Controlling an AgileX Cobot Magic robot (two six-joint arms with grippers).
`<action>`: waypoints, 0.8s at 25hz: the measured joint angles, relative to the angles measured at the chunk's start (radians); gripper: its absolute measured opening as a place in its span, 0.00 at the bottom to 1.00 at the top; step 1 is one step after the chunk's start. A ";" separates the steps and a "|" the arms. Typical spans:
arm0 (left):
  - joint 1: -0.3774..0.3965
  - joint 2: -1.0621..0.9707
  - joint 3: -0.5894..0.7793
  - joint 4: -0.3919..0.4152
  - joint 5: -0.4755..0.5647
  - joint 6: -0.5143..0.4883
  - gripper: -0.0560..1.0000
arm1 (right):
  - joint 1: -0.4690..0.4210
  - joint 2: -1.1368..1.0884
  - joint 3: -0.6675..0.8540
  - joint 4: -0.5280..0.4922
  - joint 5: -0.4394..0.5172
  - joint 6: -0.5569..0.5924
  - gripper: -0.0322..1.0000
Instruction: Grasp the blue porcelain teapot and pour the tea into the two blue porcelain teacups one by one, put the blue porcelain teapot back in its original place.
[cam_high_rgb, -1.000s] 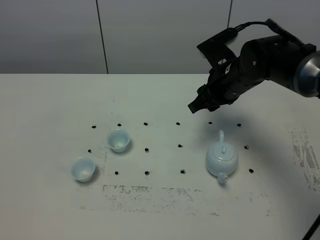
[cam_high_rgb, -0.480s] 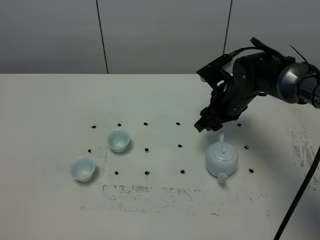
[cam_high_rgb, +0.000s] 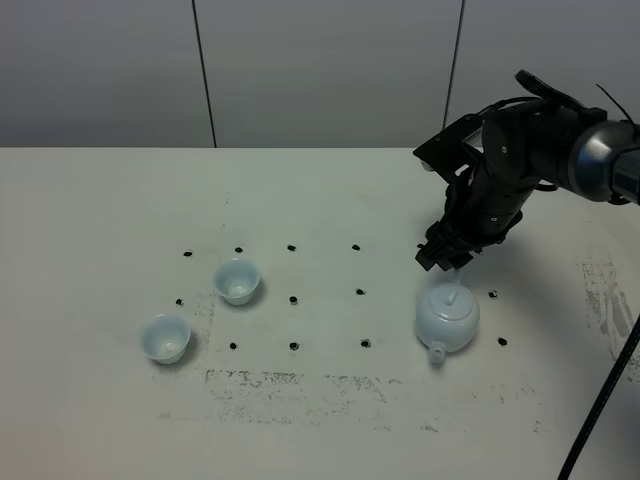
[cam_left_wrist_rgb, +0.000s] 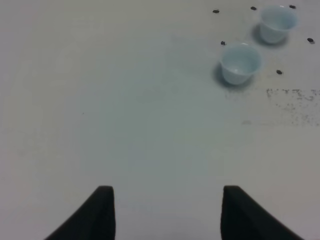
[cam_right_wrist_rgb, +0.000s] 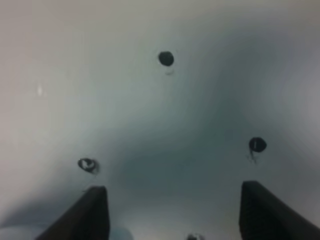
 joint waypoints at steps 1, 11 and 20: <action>0.000 0.000 0.000 0.000 0.000 0.000 0.48 | -0.004 0.000 0.000 -0.010 0.010 0.000 0.55; 0.000 0.000 0.000 0.000 0.000 -0.001 0.48 | -0.026 -0.014 0.000 -0.110 0.087 0.042 0.55; 0.000 0.000 0.000 0.000 0.000 -0.001 0.48 | -0.051 -0.071 0.009 -0.116 0.183 0.066 0.55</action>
